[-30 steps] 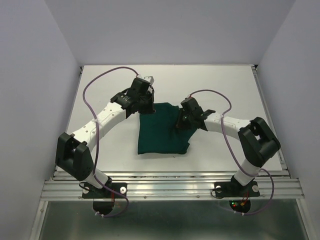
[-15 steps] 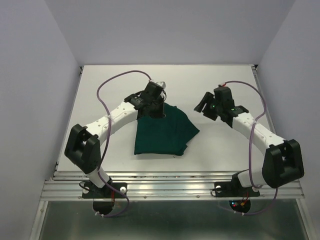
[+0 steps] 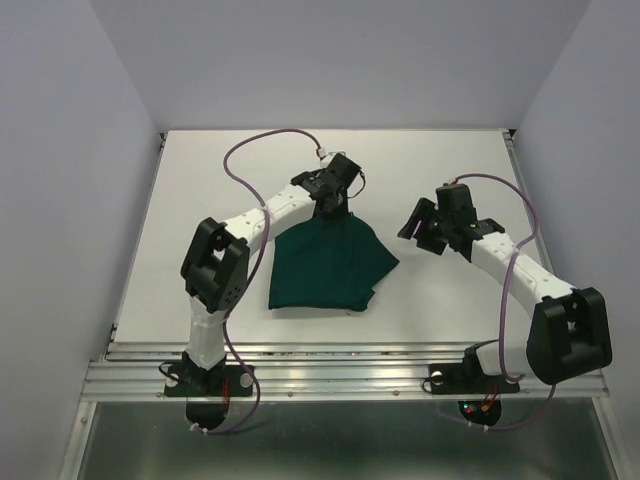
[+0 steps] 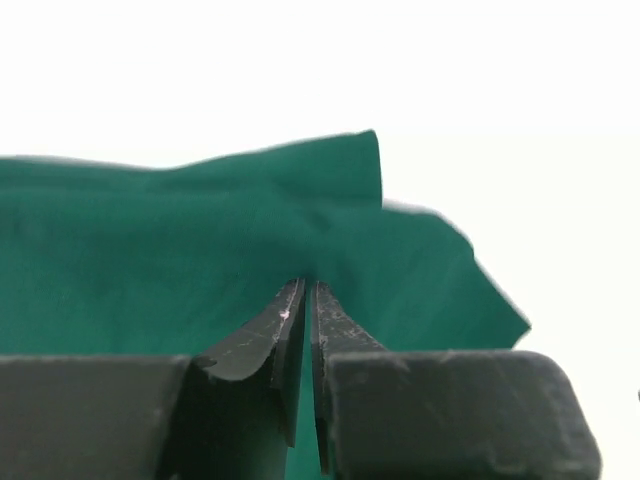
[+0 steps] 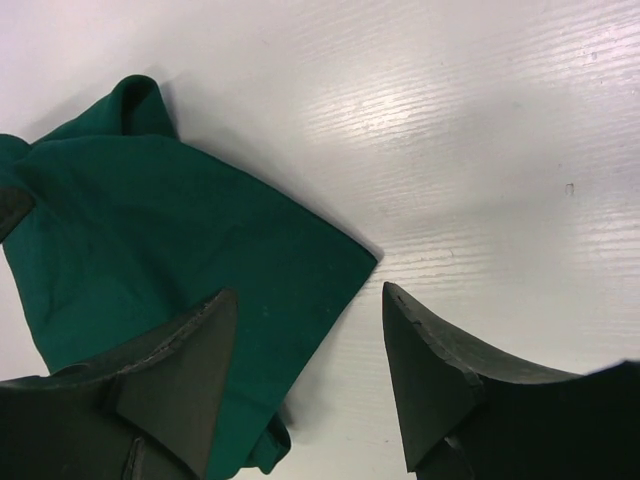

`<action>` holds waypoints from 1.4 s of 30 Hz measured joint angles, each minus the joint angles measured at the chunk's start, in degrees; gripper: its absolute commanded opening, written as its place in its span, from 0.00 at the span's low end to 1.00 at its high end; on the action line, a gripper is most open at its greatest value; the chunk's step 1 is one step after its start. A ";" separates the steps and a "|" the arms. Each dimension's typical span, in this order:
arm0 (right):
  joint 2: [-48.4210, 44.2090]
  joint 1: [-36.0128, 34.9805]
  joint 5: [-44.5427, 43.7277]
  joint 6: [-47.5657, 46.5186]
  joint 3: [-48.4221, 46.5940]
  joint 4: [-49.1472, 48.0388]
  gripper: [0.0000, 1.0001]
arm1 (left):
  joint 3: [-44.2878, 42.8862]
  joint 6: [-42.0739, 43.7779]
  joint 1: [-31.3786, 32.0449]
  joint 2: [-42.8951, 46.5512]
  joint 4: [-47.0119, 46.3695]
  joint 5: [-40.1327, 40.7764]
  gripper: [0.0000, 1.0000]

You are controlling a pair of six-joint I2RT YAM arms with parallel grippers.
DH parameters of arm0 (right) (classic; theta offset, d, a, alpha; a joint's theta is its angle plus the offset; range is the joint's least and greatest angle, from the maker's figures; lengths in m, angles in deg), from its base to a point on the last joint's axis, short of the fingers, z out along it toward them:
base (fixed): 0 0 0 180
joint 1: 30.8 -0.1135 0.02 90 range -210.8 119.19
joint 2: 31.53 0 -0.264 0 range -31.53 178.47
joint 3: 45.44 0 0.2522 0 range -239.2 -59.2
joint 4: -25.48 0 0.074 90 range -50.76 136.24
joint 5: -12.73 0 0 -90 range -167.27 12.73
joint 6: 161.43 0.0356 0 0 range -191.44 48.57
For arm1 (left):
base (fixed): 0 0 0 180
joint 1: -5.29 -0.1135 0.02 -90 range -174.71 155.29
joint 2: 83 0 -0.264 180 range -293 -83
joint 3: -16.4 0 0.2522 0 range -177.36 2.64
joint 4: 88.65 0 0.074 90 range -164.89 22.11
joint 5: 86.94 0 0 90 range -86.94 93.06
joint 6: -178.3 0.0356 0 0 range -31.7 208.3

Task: Prepare the surgical pack
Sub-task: Pack the surgical kit at the center of the board.

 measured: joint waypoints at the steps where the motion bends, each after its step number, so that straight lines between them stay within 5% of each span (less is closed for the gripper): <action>1: -0.09 0.00 0.00 -0.07 0.00 0.07 0.65 | -1.07 -0.02 0.00 -0.94 -0.09 0.35 0.18; 8: -0.42 0.00 0.00 -0.24 0.35 0.20 0.65 | -7.76 0.33 0.11 -11.08 1.57 1.62 0.14; 17: -1.53 0.02 -0.02 -0.31 0.68 0.70 0.65 | -10.58 0.81 2.40 -10.40 4.37 6.75 0.19; 28: -1.64 0.02 0.04 -0.17 0.70 1.16 0.69 | -10.51 1.40 7.19 -3.93 7.17 6.56 0.45; 42: -1.64 0.02 0.81 0.31 0.85 1.25 0.69 | -9.38 1.16 9.38 -12.68 9.33 7.19 0.38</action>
